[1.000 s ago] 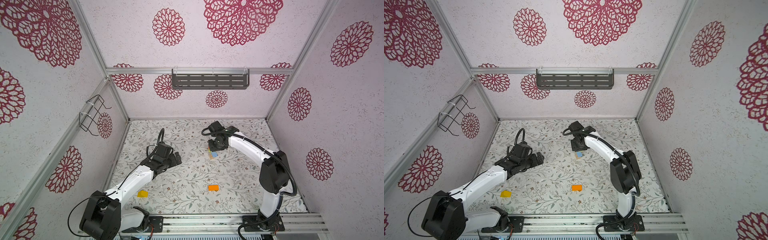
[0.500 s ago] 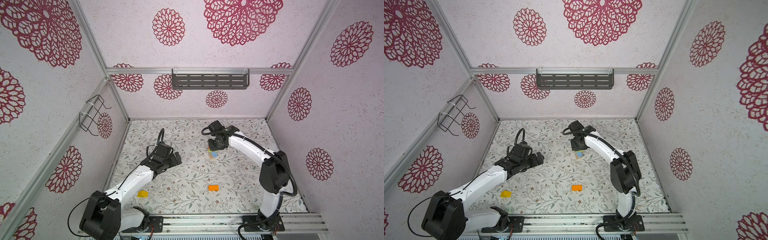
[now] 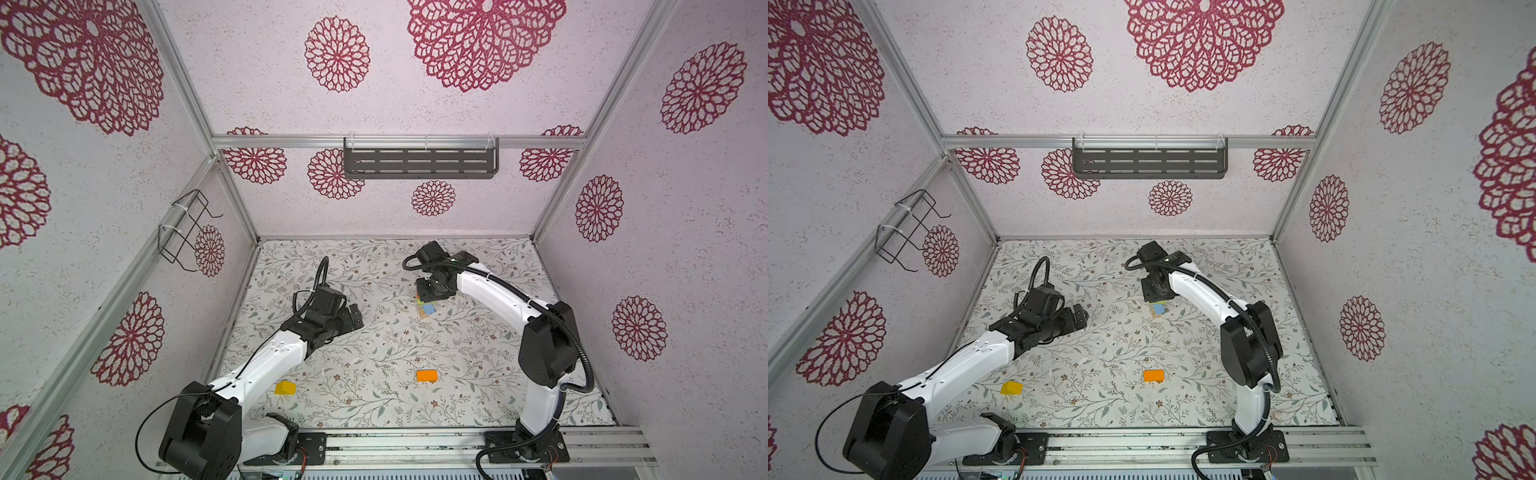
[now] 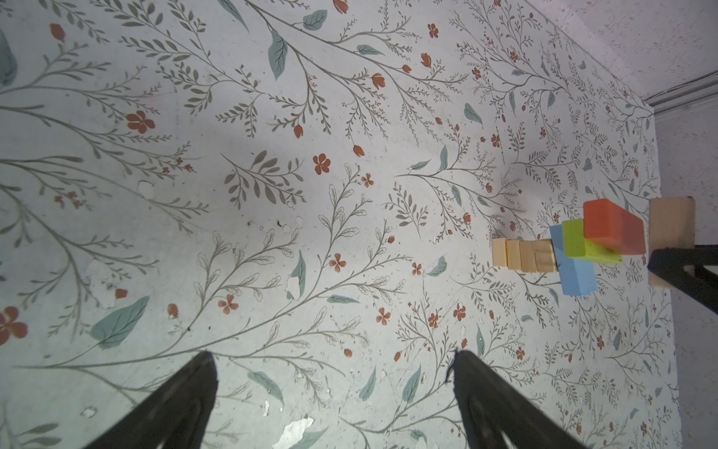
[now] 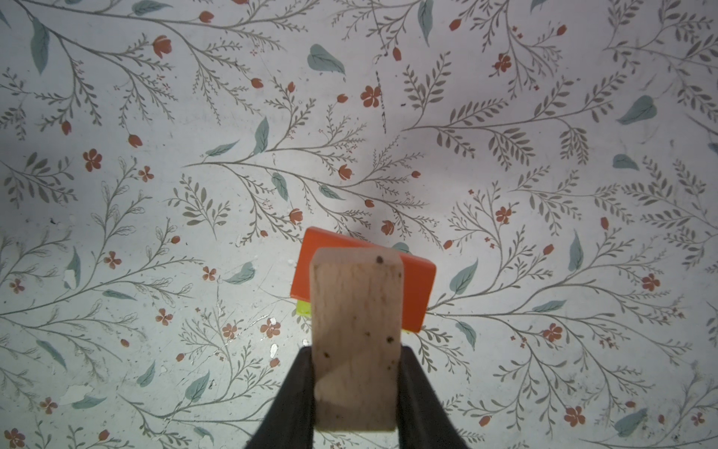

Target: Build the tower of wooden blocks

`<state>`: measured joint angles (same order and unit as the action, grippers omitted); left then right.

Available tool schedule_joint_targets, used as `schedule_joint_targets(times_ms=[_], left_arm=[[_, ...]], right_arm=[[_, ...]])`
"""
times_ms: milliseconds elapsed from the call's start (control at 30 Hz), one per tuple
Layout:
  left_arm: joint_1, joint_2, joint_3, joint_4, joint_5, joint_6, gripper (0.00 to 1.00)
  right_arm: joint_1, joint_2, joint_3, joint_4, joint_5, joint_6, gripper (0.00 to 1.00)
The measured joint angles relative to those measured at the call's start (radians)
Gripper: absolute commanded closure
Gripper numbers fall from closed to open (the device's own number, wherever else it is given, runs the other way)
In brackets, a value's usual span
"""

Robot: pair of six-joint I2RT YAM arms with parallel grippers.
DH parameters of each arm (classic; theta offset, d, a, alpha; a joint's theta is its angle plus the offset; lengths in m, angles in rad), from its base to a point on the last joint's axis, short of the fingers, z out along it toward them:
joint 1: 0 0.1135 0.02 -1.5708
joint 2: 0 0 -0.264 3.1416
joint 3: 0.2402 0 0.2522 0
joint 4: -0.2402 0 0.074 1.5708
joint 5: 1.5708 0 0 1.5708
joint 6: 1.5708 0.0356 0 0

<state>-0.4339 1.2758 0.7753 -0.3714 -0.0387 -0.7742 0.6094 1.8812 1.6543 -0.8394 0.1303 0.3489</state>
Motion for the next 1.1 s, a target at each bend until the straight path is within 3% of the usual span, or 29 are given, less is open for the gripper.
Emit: schedule_joint_targets(times_ms=[1100], left_arm=[[0.000, -0.008, 0.000, -0.008, 0.000, 0.000, 0.03]], right_arm=[[0.000, 0.008, 0.000, -0.009, 0.000, -0.016, 0.63]])
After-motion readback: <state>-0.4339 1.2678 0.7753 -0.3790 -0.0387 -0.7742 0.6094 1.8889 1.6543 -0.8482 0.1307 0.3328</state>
